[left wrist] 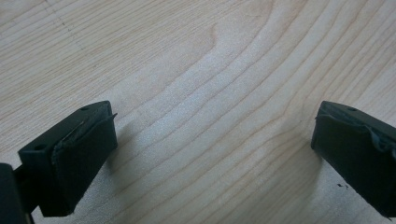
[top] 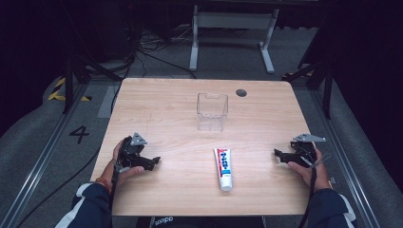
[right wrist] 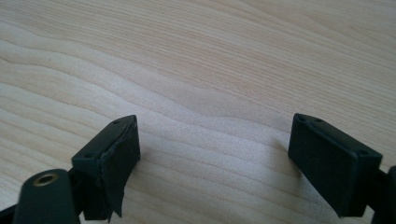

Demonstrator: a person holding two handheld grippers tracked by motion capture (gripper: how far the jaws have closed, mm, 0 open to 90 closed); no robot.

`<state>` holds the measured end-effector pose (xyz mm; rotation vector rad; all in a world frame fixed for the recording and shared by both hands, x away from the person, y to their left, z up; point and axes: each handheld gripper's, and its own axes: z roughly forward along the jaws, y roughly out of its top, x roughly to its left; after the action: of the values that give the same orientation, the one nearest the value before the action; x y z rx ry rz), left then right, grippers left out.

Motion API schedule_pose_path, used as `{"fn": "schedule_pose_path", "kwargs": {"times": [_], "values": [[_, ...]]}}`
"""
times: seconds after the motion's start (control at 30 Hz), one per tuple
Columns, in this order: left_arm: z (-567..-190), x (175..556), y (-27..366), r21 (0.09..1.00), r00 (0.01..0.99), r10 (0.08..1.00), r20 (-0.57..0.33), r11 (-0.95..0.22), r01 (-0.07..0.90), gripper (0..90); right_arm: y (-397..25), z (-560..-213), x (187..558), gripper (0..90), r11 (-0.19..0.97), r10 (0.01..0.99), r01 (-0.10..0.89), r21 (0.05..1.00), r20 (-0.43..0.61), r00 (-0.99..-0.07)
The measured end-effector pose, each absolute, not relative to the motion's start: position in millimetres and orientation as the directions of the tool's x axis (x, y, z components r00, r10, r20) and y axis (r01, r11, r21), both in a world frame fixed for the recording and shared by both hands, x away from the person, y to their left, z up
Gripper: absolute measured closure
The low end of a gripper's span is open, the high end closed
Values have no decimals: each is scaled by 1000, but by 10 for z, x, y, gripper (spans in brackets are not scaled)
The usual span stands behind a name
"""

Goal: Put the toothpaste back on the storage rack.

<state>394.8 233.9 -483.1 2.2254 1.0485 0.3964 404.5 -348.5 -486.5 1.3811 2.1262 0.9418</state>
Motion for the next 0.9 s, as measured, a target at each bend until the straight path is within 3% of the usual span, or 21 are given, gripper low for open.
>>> {"fn": "schedule_pose_path", "kwargs": {"times": [0.33,0.57,0.9], "values": [[-4828,3947,2340,659,637,771,3,-481,579,7,-3447,-4822,4031,176,271,922,655,705,5,-387],[-4830,3947,2340,660,638,770,1,-479,578,7,-3304,-4715,3989,229,261,914,668,697,44,-402],[-4830,3942,2336,660,638,770,-4,-477,580,7,-2760,-4439,3826,237,329,848,609,721,57,-527]]}}
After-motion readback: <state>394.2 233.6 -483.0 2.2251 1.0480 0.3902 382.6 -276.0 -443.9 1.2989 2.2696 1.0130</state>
